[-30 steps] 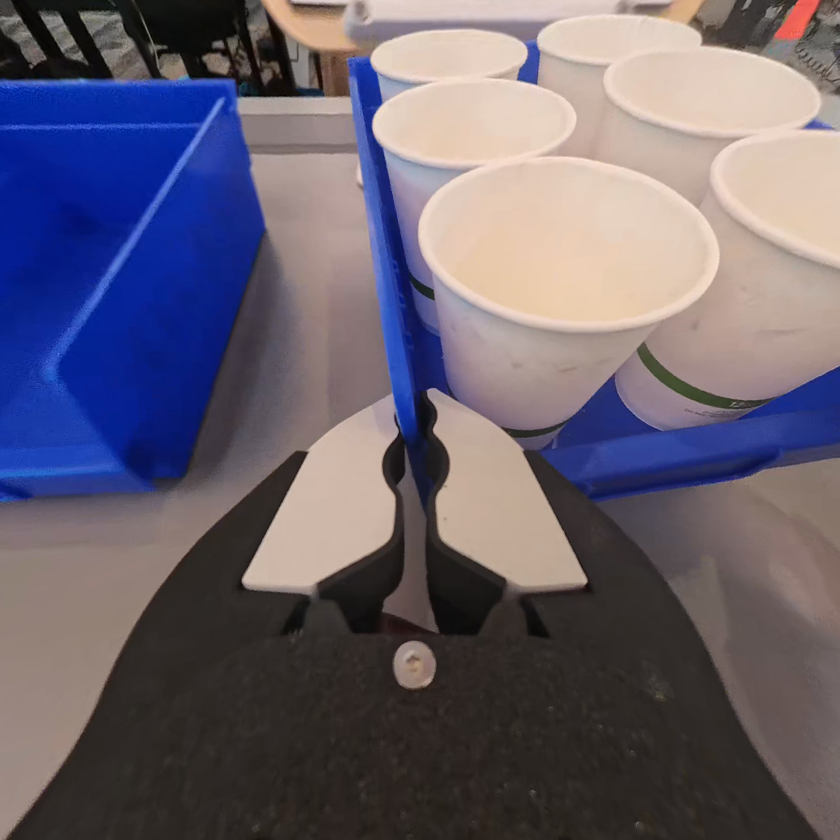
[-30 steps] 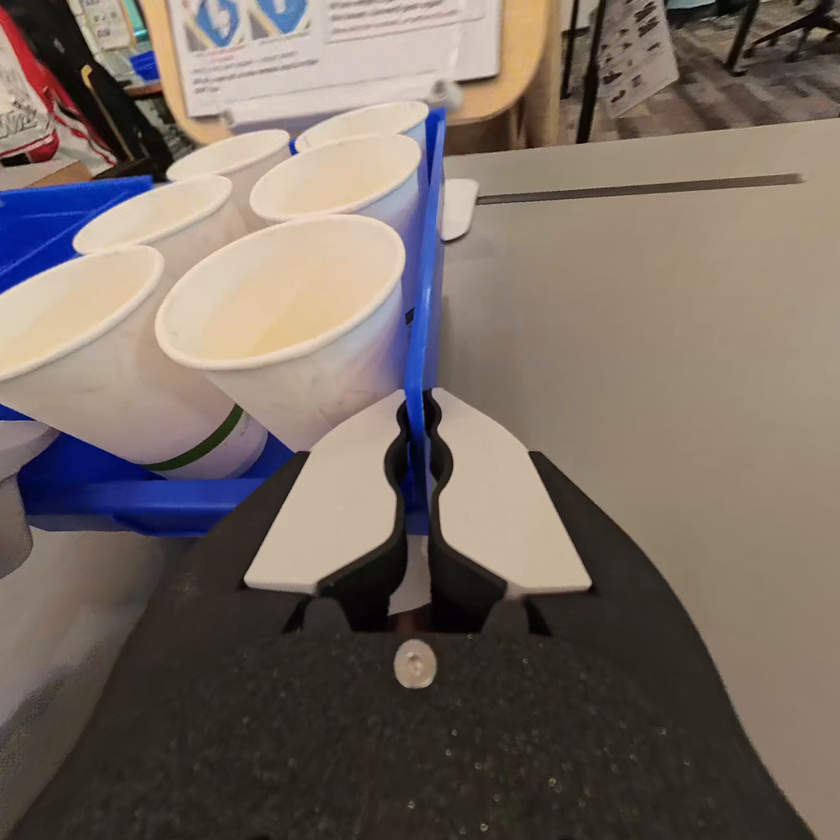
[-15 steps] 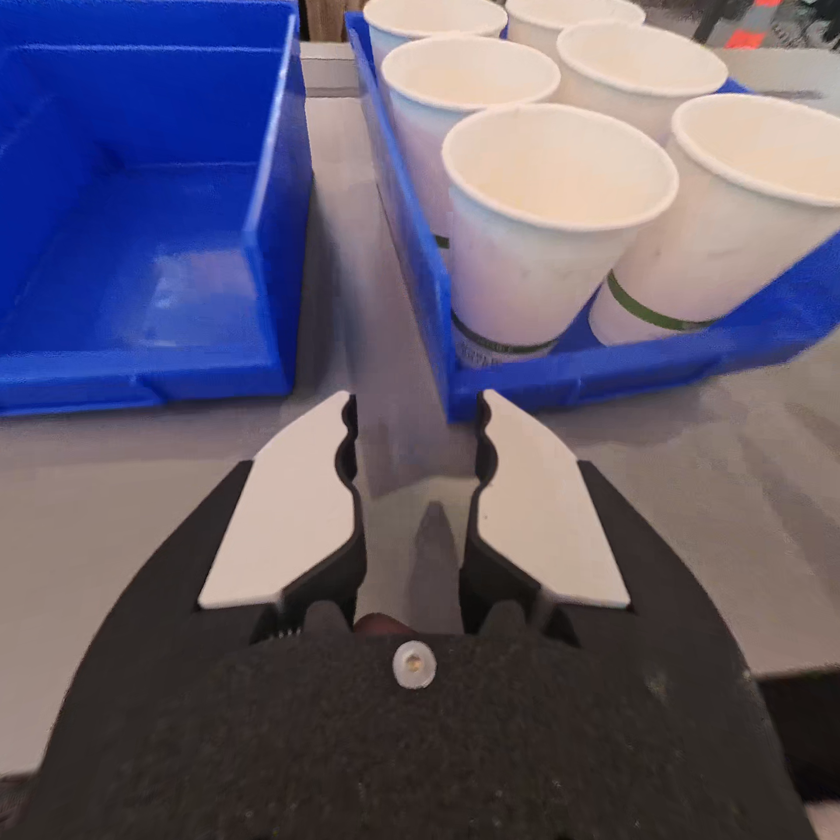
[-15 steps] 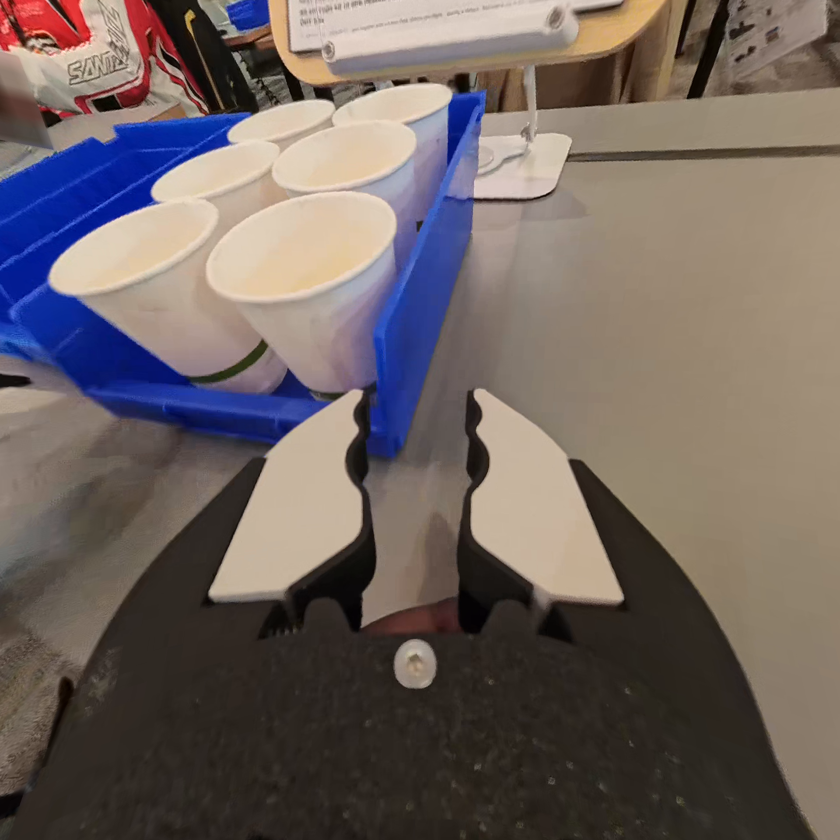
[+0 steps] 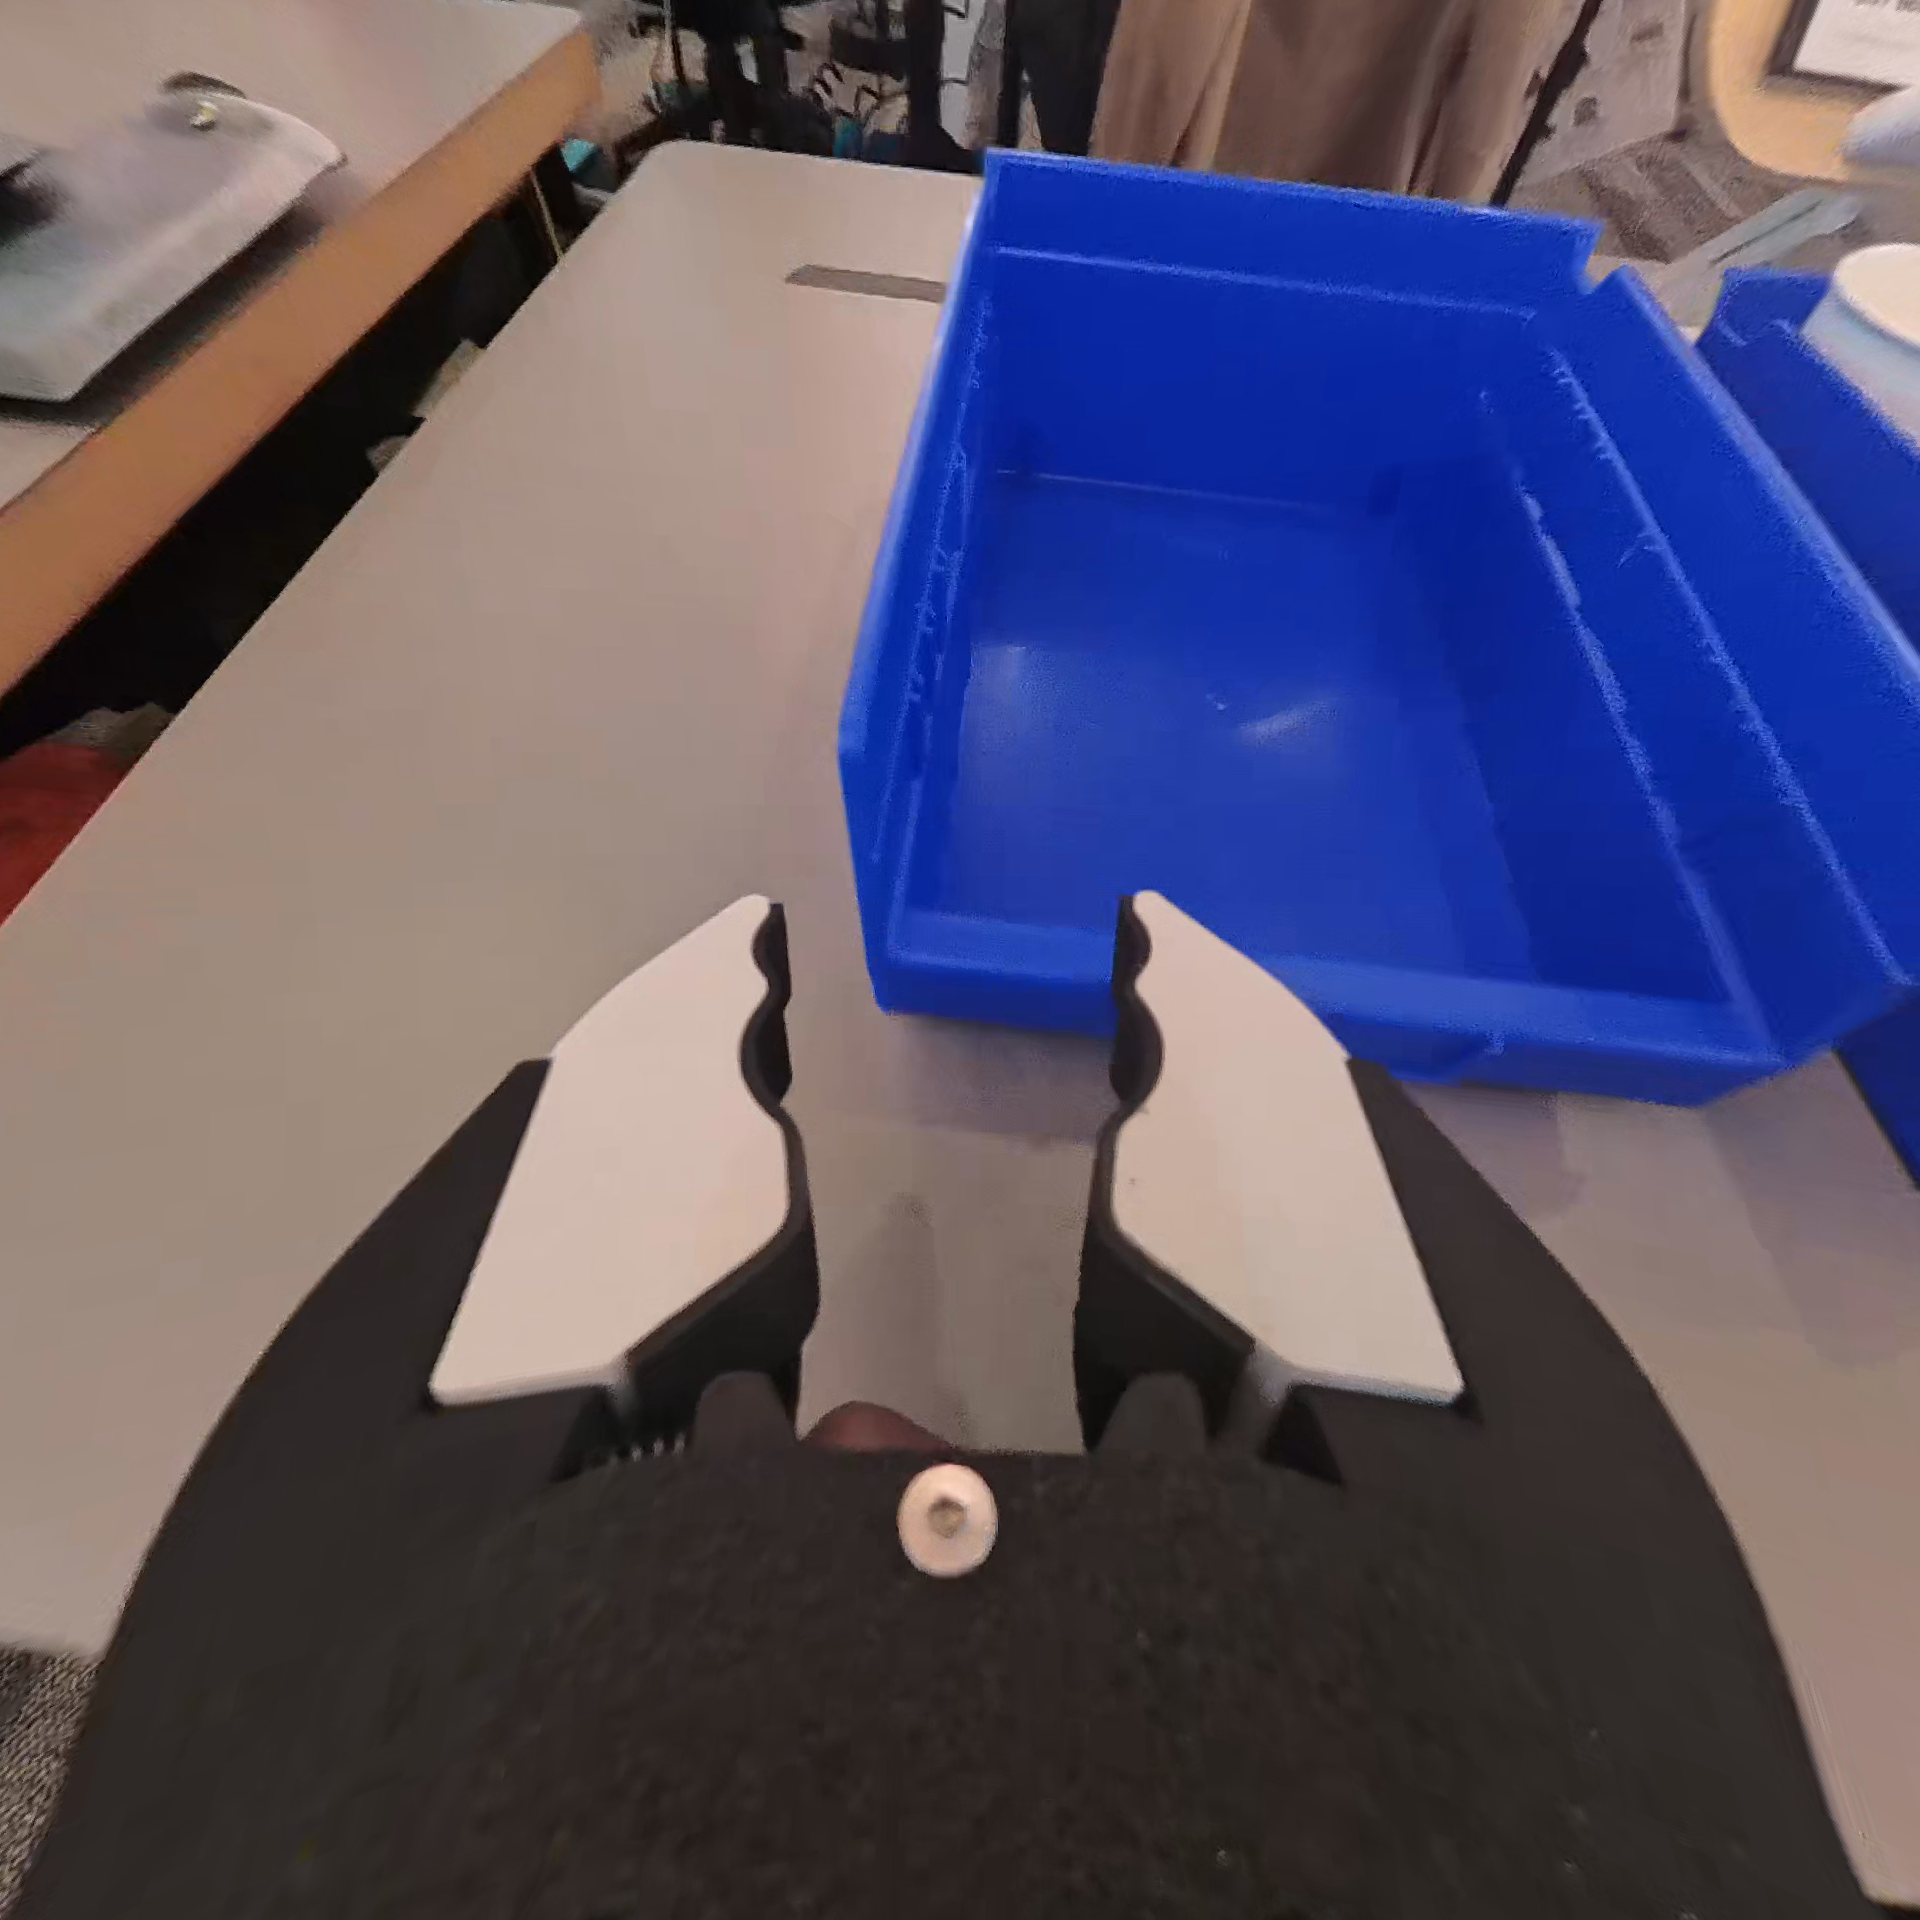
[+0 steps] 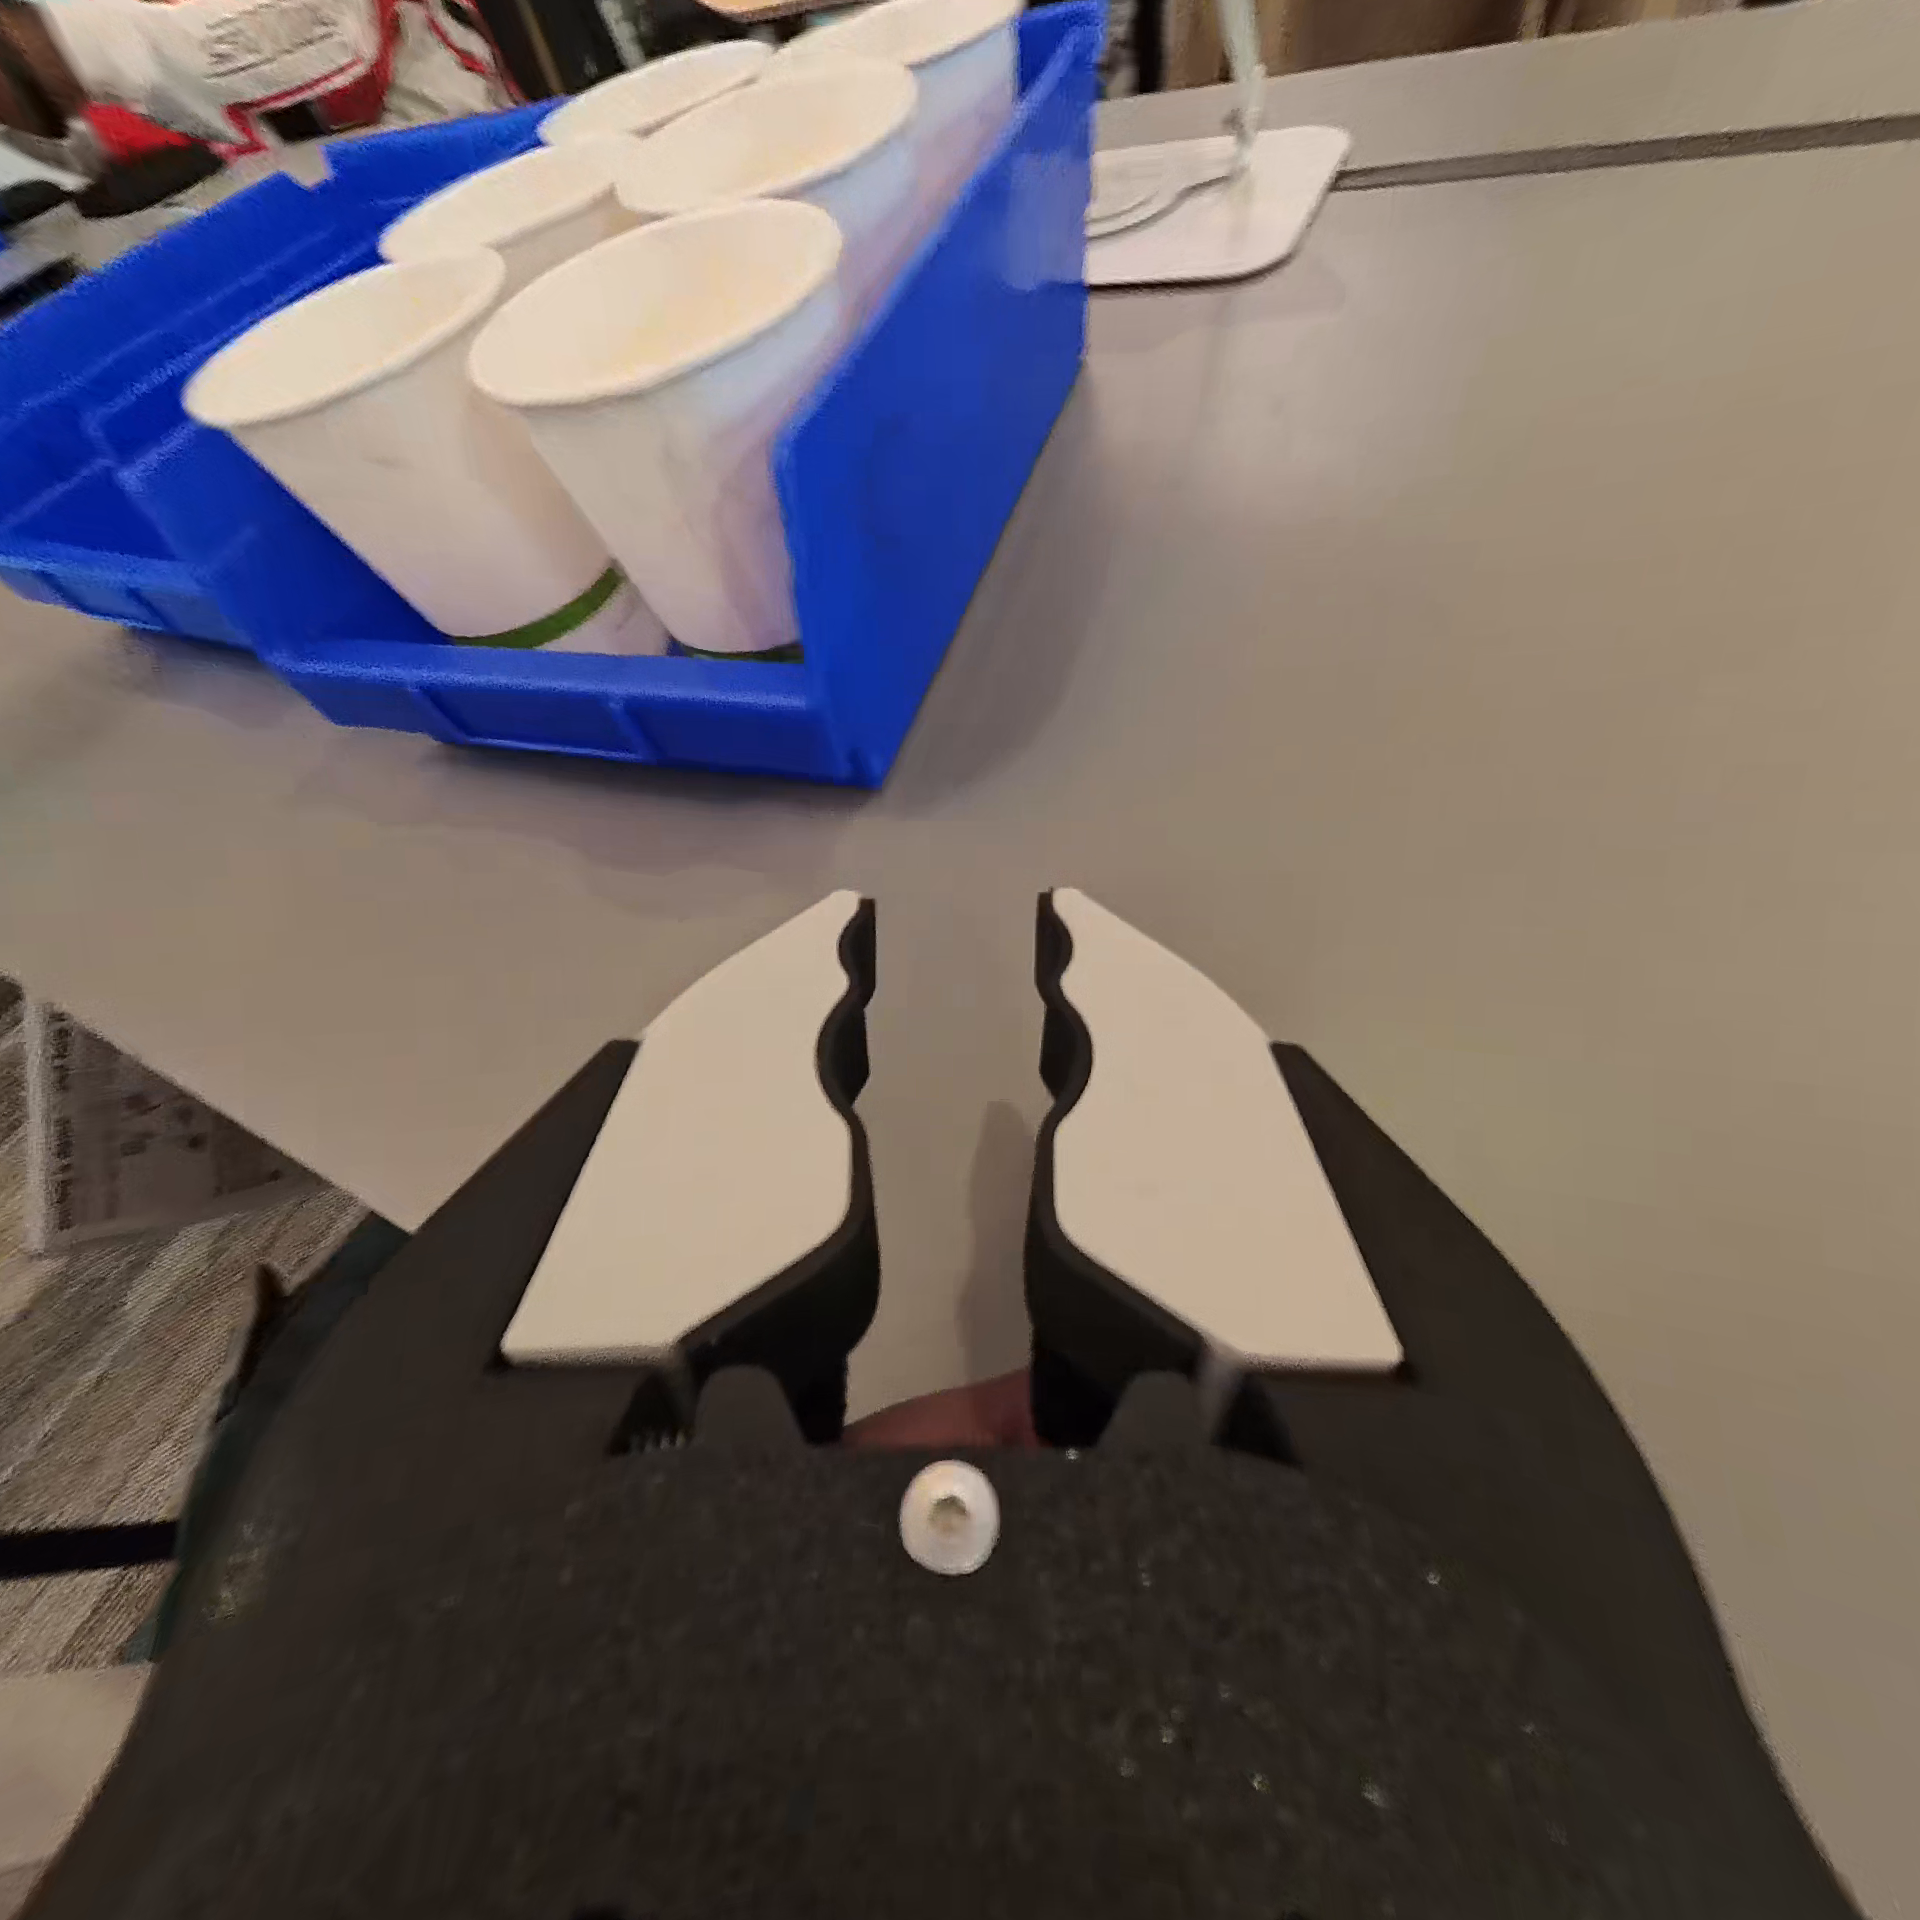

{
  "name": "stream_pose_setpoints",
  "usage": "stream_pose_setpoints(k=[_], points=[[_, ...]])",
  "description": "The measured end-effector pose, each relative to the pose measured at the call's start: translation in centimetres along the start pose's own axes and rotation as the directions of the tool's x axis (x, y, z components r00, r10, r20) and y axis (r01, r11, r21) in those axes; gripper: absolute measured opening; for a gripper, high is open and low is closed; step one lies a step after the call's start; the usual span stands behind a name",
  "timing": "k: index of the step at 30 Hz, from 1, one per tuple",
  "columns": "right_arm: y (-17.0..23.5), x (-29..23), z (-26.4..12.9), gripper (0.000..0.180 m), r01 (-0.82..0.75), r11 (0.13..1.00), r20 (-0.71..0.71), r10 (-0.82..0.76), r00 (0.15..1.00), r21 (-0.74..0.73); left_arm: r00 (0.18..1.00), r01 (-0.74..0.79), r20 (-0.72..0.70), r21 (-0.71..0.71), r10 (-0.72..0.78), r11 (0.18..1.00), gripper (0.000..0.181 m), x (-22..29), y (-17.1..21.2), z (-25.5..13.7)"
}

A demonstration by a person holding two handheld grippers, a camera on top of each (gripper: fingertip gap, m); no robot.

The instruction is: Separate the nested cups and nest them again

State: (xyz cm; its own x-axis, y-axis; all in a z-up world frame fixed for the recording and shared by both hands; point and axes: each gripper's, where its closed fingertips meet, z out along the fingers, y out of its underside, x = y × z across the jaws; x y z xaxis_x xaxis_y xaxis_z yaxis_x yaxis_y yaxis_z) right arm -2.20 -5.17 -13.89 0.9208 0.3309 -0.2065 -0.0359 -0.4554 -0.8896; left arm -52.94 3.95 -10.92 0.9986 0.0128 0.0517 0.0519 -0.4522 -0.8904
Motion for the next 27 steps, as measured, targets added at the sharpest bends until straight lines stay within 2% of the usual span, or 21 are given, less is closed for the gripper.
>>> stream_pose_setpoints(k=[5, 6, 8, 10, 13, 18, 23, 24, 26, 27], points=[[-1.5, -3.3, 1.2, 0.029, 0.113, 0.993, 0.055, -0.114, 0.992, 0.016, 1.000, -0.002, 0.024, -0.033, 0.003, 0.999, 0.053, -2.4, -0.9, 4.6], [-1.6, -4.1, 1.5, 0.029, 0.131, 0.991, 0.068, -0.132, 0.989, 0.014, 1.000, 0.003, 0.015, -0.048, -0.002, 0.999, 0.045, -2.6, -0.7, 5.3], [-1.8, -6.1, 2.1, 0.028, 0.147, 0.989, 0.114, -0.148, 0.982, 0.015, 0.998, 0.018, -0.065, -0.050, -0.021, 0.999, 0.006, -1.5, -0.7, 5.9], [-1.9, -8.9, 3.0, 0.028, 0.160, 0.987, 0.182, -0.159, 0.970, 0.008, 0.996, 0.012, -0.088, -0.060, -0.017, 0.998, 0.002, -0.6, -0.3, 5.3], [-1.9, -13.0, 4.9, 0.029, 0.221, 0.975, 0.216, -0.216, 0.952, 0.000, 1.000, 0.020, -0.009, -0.046, -0.020, 0.999, 0.002, 0.1, 0.9, 3.2], [-1.7, -20.6, 8.6, 0.037, 0.332, 0.943, 0.260, -0.329, 0.908, 0.034, 0.982, 0.110, 0.153, 0.000, -0.109, 0.994, 0.002, 1.1, 4.0, -3.0], [-1.5, -25.1, 11.4, 0.041, 0.328, 0.944, 0.294, -0.325, 0.899, 0.041, 0.953, 0.149, 0.257, 0.056, -0.159, 0.987, 0.003, 2.9, 7.5, -9.7], [-1.1, -25.6, 11.9, 0.039, 0.315, 0.949, 0.312, -0.304, 0.900, 0.016, 0.951, 0.142, 0.267, 0.059, -0.153, 0.988, 0.003, 3.4, 8.0, -10.8], [-0.7, -26.3, 12.3, 0.016, 0.256, 0.966, 0.350, -0.234, 0.907, -0.018, 0.952, 0.132, 0.270, 0.060, -0.143, 0.990, 0.003, 4.4, 9.0, -12.6], [-1.1, -26.1, 12.3, 0.011, 0.232, 0.973, 0.322, -0.219, 0.921, -0.001, 0.953, 0.126, 0.270, 0.062, -0.138, 0.990, 0.004, 5.0, 9.4, -13.2]])
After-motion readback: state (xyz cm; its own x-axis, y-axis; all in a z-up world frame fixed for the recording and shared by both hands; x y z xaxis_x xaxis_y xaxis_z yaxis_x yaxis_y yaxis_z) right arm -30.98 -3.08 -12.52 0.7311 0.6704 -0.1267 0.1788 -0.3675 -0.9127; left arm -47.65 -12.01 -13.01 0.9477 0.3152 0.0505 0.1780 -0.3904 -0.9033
